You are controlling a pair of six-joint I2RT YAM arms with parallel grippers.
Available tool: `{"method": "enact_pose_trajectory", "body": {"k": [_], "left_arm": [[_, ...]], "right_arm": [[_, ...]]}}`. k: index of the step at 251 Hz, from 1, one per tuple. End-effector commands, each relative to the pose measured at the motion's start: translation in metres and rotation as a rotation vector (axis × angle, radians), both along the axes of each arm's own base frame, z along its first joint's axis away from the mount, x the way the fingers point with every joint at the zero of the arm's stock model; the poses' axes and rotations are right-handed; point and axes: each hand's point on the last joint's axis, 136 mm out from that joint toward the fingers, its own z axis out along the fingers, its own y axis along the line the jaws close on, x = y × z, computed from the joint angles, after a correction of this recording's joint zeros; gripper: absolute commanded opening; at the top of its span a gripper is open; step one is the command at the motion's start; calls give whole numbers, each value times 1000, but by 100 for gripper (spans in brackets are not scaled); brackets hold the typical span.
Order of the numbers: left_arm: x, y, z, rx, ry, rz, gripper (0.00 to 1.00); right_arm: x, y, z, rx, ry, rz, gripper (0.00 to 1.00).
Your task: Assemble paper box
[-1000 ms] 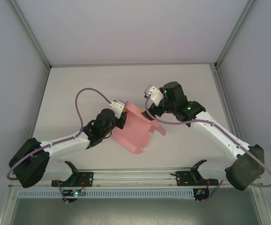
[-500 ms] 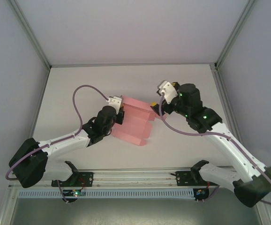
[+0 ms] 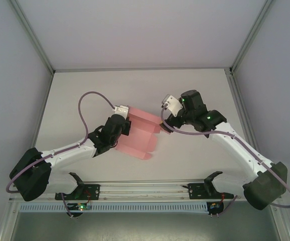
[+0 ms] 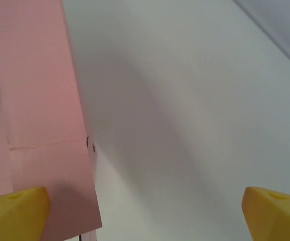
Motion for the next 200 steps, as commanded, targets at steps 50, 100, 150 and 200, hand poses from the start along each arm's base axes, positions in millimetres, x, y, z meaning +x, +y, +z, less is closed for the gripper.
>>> {"method": "enact_pose_trajectory", "body": {"k": [50, 100, 150, 200], "left_arm": [[16, -4, 28, -105, -29, 17, 0], [15, 0, 18, -179, -6, -58, 0], [14, -4, 27, -264, 1, -126, 0], [5, -20, 41, -335, -15, -239, 0]], "right_arm": [[-7, 11, 14, 157, 14, 54, 98], [-16, -19, 46, 416, -52, 59, 98], [-48, -7, 48, 524, -54, 296, 98], [-36, 1, 38, 539, 55, 316, 84]]}}
